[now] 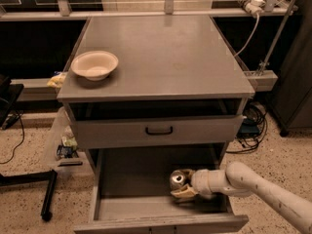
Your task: Place 7up can into middle drawer
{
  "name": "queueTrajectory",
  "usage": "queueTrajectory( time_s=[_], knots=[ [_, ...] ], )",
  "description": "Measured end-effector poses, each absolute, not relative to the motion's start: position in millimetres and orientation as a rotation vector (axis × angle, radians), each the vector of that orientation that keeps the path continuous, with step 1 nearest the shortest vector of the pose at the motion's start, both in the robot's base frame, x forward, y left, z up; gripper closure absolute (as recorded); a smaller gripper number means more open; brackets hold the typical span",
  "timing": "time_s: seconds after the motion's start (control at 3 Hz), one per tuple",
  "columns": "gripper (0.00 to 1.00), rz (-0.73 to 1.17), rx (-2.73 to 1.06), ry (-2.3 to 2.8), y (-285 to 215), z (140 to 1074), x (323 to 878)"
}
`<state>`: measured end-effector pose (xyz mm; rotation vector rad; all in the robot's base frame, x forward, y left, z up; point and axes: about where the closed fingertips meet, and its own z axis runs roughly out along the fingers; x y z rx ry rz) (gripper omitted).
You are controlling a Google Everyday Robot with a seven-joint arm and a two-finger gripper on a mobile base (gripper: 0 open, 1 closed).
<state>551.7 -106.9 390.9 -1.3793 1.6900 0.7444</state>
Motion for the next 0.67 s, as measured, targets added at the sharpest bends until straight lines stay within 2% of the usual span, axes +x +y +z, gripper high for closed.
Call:
queueTrajectory(
  time_s=[0.33, 0.67],
  knots=[
    [0.0, 0.745, -1.379, 1.69, -106.8, 390.9, 551.6],
    [0.0, 0.745, -1.379, 1.69, -106.8, 390.9, 551.6]
  ],
)
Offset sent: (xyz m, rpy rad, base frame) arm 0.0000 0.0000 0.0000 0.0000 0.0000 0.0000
